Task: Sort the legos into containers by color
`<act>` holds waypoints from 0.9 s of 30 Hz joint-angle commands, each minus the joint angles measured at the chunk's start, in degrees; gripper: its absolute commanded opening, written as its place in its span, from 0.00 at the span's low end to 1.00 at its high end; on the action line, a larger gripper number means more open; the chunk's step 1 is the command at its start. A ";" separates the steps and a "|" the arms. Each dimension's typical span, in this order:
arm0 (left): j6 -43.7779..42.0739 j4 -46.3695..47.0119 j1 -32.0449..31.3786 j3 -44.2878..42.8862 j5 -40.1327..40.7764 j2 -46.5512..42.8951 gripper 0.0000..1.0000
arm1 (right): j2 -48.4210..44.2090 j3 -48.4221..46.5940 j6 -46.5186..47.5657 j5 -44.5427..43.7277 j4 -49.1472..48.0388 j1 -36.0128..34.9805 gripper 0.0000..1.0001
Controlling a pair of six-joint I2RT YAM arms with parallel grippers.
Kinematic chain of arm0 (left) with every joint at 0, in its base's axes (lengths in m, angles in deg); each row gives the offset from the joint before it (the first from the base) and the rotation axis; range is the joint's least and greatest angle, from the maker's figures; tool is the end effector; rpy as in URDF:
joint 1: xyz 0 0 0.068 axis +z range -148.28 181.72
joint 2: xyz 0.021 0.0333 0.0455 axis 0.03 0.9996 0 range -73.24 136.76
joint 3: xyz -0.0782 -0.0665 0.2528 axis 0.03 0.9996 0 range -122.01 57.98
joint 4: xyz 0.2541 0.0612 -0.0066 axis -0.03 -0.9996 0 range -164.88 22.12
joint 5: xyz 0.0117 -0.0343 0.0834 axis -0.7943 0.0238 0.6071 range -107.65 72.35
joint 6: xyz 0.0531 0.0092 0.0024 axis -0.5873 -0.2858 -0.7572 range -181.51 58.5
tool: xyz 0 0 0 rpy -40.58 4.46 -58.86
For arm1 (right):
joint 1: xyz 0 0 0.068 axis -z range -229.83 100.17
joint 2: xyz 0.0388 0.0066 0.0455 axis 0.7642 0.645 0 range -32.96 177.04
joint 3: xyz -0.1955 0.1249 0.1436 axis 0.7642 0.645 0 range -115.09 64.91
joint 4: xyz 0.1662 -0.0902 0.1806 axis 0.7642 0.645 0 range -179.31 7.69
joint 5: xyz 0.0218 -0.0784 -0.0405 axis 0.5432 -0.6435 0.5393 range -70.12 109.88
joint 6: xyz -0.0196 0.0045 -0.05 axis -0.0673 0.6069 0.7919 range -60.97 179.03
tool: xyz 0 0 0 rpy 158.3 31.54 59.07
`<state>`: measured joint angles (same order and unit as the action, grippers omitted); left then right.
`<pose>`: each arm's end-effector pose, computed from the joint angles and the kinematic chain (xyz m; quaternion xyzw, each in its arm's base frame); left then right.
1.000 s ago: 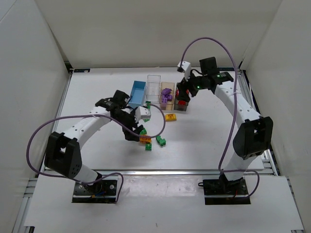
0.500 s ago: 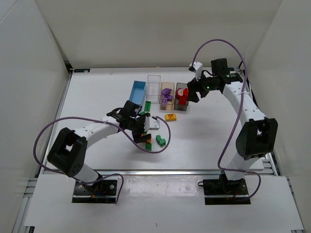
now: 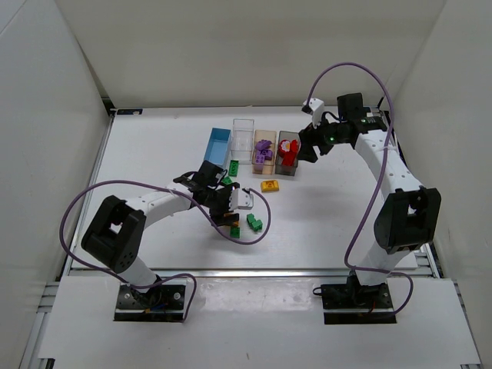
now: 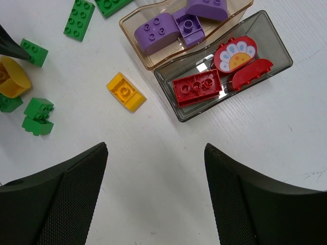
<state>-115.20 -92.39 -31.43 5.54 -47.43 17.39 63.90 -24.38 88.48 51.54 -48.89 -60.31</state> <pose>0.2420 -0.1793 0.1800 0.6896 0.6404 -0.2050 0.2690 0.3624 0.0860 0.3254 -0.3986 0.8108 0.1944 0.3821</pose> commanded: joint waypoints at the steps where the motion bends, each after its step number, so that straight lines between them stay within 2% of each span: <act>1: -1.77 -1.33 -0.34 -0.03 -1.60 -1.51 0.81 | -2.55 0.70 -0.10 0.95 -0.87 0.20 0.80; 8: -2.64 -4.57 -0.52 -0.90 -1.95 -0.28 0.68 | -2.20 0.79 0.34 0.16 -0.87 0.20 0.80; 19: -3.53 -7.83 -0.34 -2.22 -3.71 0.60 0.57 | -0.01 -0.35 0.70 0.24 -1.14 0.20 0.79; 25: -1.34 -7.66 -0.43 -3.19 -3.53 1.30 0.40 | 1.05 -1.84 1.05 0.24 -0.87 -0.16 0.79; 27: -0.54 -7.30 -0.34 -3.80 -3.53 1.65 0.38 | 1.49 -2.28 1.05 0.24 -0.79 -0.33 0.79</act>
<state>-116.90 -99.63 -31.52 4.18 -48.96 18.90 64.66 -23.84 89.25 51.37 -48.89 -60.40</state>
